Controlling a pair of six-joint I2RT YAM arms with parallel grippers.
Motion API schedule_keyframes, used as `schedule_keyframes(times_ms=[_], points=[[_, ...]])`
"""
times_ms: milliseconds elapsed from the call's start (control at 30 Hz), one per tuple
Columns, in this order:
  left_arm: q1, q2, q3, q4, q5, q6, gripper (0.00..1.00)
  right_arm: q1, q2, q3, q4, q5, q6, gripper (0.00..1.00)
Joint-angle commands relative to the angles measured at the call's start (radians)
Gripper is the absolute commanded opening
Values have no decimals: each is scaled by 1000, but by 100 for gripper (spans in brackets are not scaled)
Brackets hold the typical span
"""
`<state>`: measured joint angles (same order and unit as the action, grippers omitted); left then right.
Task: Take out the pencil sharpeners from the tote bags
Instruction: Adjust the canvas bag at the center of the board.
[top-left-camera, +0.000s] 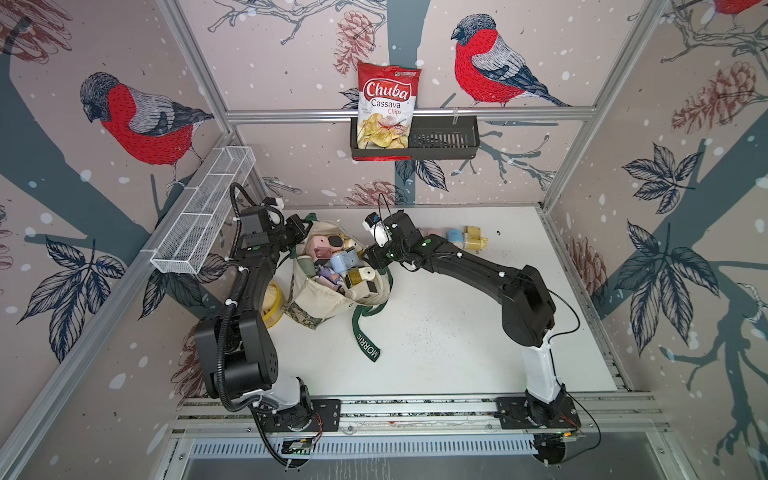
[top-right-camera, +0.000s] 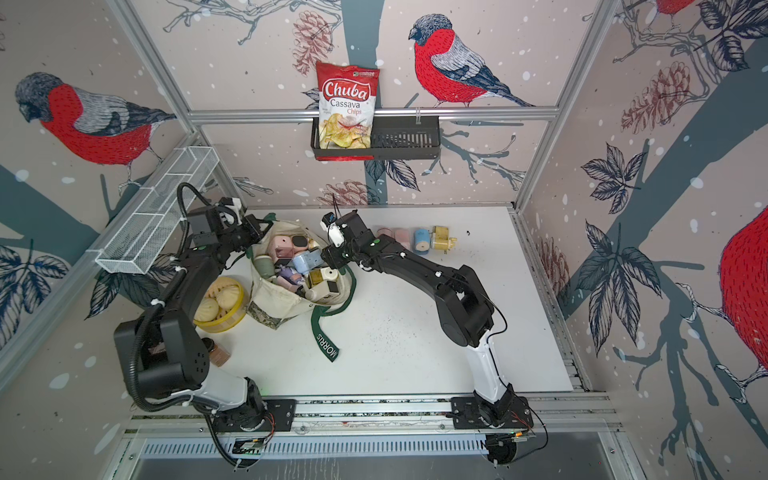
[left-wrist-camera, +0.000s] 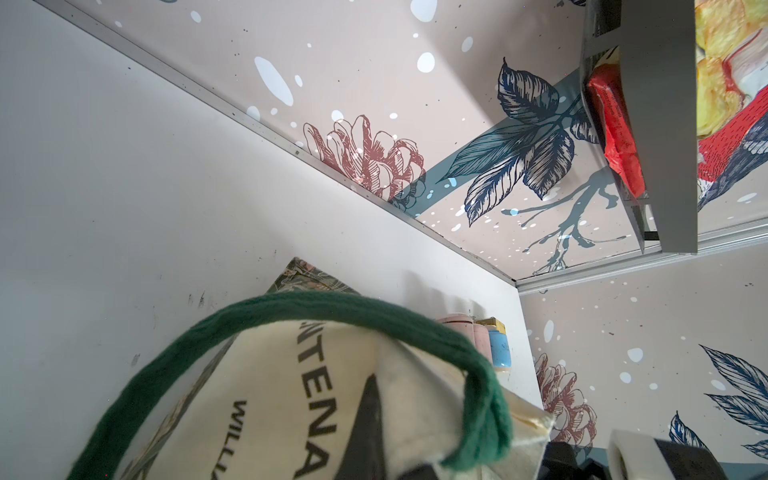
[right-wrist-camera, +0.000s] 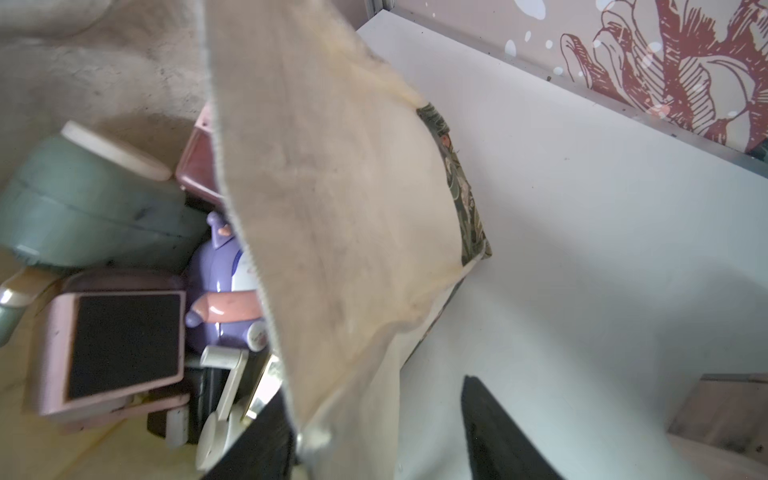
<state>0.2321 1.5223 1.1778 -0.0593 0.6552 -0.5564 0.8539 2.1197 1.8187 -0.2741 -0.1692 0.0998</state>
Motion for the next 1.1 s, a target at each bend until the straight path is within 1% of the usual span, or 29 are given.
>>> schedule_keyframes(times_ms=[0, 33, 67, 100, 133, 233, 333, 433, 533, 600, 700, 767, 800, 867, 967, 1067], points=[[0, -14, 7, 128, 57, -4, 0, -1, 40, 51, -40, -14, 21, 33], [0, -14, 7, 128, 57, -4, 0, -1, 49, 64, -46, -13, 22, 24], [0, -14, 7, 128, 55, -4, 0, -3, 51, 72, -48, -7, 26, 12], [-2, -14, 5, 128, 54, -2, 0, -5, 46, 68, -38, -4, 32, 3], [-2, -13, 6, 128, 52, -4, 0, -7, 36, 54, -25, -4, 38, 0], [-4, -8, 4, 130, 49, -5, 0, -18, -22, -24, 32, -8, 59, 0], [-11, 1, -7, 171, 64, -31, 0, -19, -109, -150, 101, -32, 67, 0], [-47, 27, 18, 178, 66, -39, 0, -18, -192, -281, 151, -40, 74, 0], [-113, 72, 123, 127, 32, -25, 0, -11, -273, -415, 220, -49, 120, 0], [-140, 123, 227, 92, 44, -34, 0, 11, -324, -499, 260, -44, 146, 0], [-161, 181, 333, 49, 25, -25, 0, 68, -393, -606, 324, 8, 174, 0], [-182, 219, 385, 9, -1, -7, 0, 107, -426, -659, 364, 45, 195, 0], [-197, 238, 405, -2, 5, -5, 0, 122, -439, -681, 382, 59, 200, 0], [-220, 253, 407, -2, 9, 6, 0, 144, -458, -721, 415, 88, 210, 0], [-240, 238, 341, 47, 7, 33, 0, 154, -464, -754, 427, 99, 231, 0], [-239, 212, 294, 55, 12, 67, 0, 158, -478, -786, 427, 120, 235, 0]])
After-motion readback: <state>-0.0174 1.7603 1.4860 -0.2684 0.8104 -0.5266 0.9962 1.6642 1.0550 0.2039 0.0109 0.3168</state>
